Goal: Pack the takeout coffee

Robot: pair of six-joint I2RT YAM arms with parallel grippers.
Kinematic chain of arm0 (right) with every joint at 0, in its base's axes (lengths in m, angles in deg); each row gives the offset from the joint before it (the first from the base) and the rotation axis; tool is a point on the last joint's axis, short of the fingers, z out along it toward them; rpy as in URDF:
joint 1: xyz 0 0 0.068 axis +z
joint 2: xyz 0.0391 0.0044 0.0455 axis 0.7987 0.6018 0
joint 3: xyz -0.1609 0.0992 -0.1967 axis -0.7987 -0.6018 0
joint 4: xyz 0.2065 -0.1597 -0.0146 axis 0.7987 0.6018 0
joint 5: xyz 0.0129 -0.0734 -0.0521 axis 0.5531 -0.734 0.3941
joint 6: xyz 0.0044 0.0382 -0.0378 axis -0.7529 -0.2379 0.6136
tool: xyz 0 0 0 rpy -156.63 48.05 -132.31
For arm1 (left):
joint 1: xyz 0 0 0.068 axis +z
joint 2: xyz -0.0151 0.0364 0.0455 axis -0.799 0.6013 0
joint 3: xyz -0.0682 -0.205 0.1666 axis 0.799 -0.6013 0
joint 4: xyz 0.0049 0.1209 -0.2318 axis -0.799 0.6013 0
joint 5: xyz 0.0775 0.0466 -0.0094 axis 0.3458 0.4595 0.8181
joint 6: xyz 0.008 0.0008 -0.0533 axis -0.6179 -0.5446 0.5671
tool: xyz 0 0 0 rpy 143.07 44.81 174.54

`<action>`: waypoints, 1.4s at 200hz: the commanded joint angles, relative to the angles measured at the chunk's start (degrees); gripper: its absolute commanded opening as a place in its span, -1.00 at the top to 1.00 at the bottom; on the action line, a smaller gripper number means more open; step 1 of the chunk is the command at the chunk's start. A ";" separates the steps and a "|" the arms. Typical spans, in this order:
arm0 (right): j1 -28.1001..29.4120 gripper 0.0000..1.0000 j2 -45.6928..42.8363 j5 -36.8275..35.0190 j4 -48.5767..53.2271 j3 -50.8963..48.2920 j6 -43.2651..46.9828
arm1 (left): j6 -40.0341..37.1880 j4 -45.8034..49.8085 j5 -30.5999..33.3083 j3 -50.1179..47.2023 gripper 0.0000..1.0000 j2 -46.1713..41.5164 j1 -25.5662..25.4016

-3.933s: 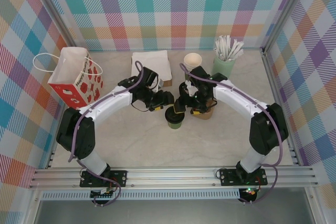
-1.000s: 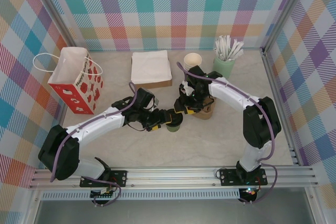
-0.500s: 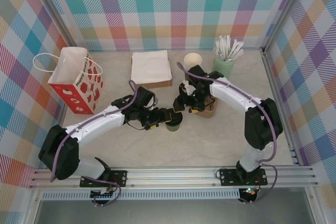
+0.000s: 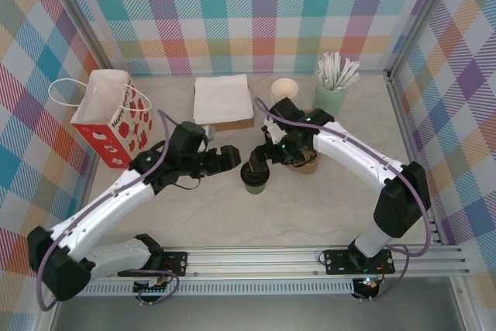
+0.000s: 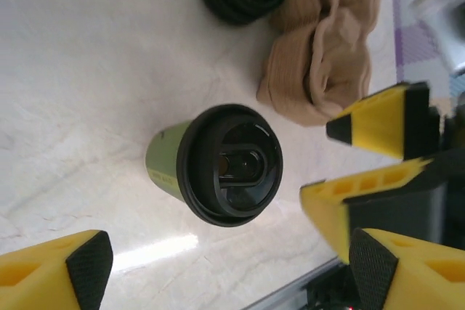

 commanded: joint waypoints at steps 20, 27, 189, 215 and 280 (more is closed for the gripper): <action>6.68 -1.00 5.86 -9.17 8.00 7.73 2.36 | -0.52 3.74 10.52 -3.64 -0.84 -8.48 1.43; 7.35 -0.99 6.91 -9.93 8.84 8.87 2.67 | -0.51 4.37 10.71 -3.85 -0.85 -9.13 1.73; 10.99 -0.99 18.81 -13.76 14.35 19.54 6.03 | 0.03 5.41 9.64 -6.32 -0.87 -11.68 4.31; 10.95 -1.00 19.63 -14.15 14.56 19.90 6.38 | 0.10 5.42 9.94 -6.41 -0.88 -11.82 4.49; 11.30 -0.99 21.12 -15.29 15.18 20.42 7.08 | -0.03 5.25 9.70 -6.52 -0.89 -11.64 4.84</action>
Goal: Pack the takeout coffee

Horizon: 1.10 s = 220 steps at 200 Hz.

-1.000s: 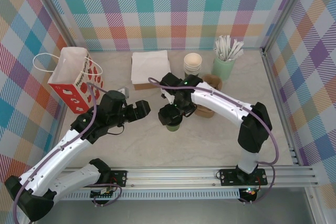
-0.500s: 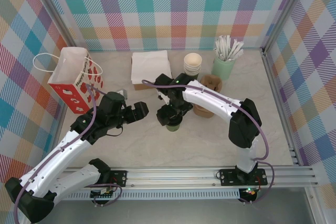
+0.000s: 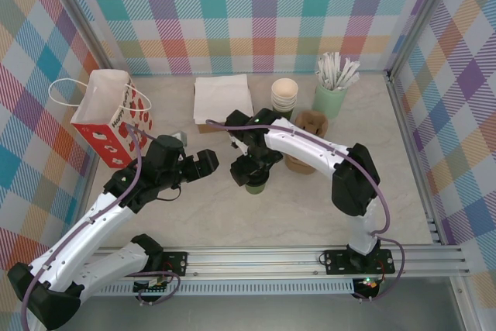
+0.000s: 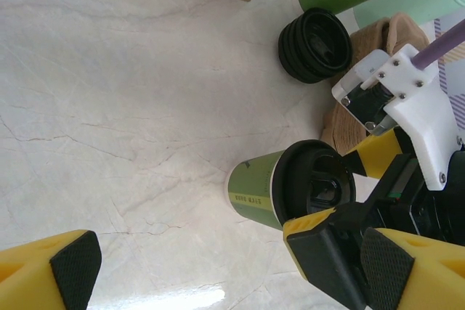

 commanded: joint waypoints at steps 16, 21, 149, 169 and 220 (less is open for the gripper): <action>0.77 -1.00 1.48 -0.63 1.78 1.47 1.28 | 0.11 0.26 0.10 -0.93 -0.89 -0.58 0.72; 0.77 -1.00 1.61 -0.68 1.77 1.49 1.29 | 0.07 0.20 0.12 -0.90 -0.89 -0.61 0.73; 0.90 -0.78 3.17 -1.24 0.29 0.35 1.38 | 0.60 0.29 0.10 -1.72 -0.89 -0.93 0.89; 0.85 -0.72 1.92 -0.91 0.85 -0.33 0.92 | 0.60 0.36 0.32 -1.72 -0.89 -0.98 0.89; 0.04 -0.68 -6.93 0.80 4.29 -4.86 -2.79 | 0.35 -0.34 0.70 -1.65 -0.89 -0.68 1.00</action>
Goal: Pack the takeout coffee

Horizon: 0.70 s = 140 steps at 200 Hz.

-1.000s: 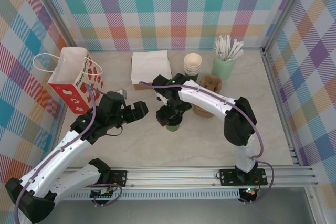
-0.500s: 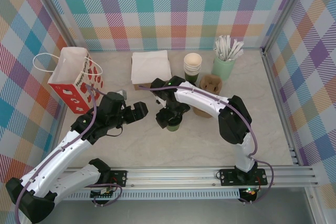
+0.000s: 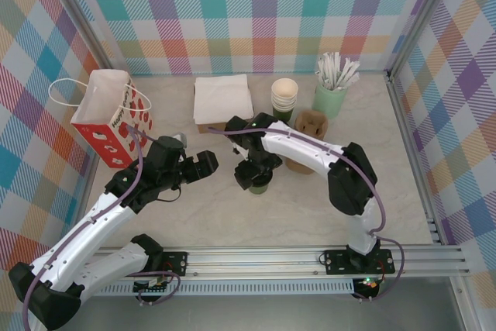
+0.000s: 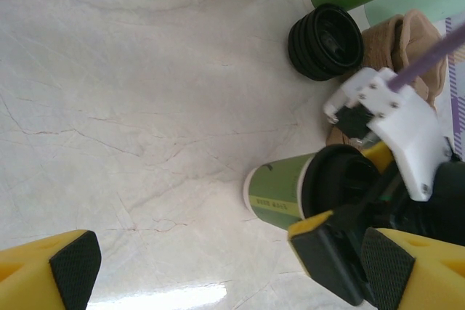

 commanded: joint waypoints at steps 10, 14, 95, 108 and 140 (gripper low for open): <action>-1.03 -0.67 -9.04 2.04 4.86 -3.35 -3.58 | -0.25 -0.67 0.74 -0.40 -0.89 -0.57 0.70; -1.37 -0.67 -10.09 2.19 5.28 -4.08 -3.92 | -0.26 -0.79 0.84 -0.37 -0.89 -0.48 0.65; -20.00 -0.55 -30.03 3.21 12.66 -15.42 -3.35 | -2.01 -1.20 1.80 1.90 -0.89 1.26 0.82; -25.00 -0.55 -31.36 3.20 12.76 -16.27 -1.11 | -2.34 -1.25 1.95 2.25 -0.89 1.59 0.88; -37.81 -0.56 -31.73 3.31 10.31 -18.00 4.80 | -3.19 -0.58 2.32 3.66 -0.89 2.23 0.91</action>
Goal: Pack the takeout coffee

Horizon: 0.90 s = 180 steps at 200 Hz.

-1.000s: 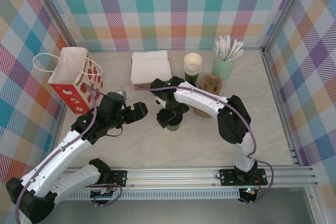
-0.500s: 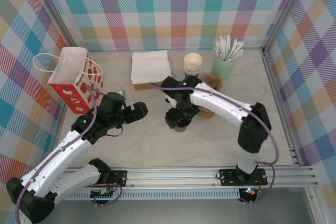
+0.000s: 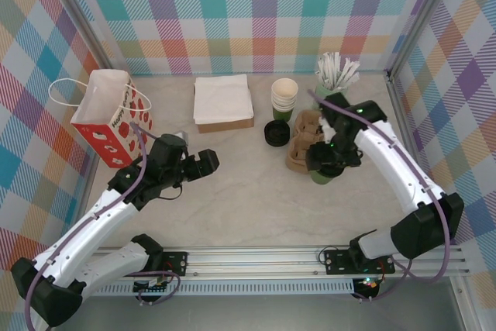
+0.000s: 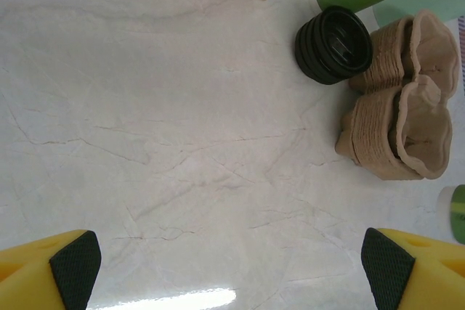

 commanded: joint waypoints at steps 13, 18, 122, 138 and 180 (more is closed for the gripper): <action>-11.27 -0.56 0.58 0.60 -1.95 -1.77 7.41 | -2.14 0.10 1.48 3.19 -0.89 0.38 0.82; -12.81 -0.56 1.17 0.42 -2.62 -1.73 7.98 | -2.25 0.22 1.56 3.33 -0.89 0.39 0.82; -24.01 -0.59 20.61 -1.37 -15.10 4.29 10.32 | -3.29 0.98 3.16 5.74 -0.89 1.06 0.89; -24.10 -0.61 22.07 -1.09 -15.75 4.15 10.27 | -3.58 1.20 3.74 6.00 -0.89 1.24 0.92; -24.16 -0.78 23.05 -0.82 -16.49 3.67 10.58 | -3.69 0.60 4.08 6.16 -0.89 1.44 0.91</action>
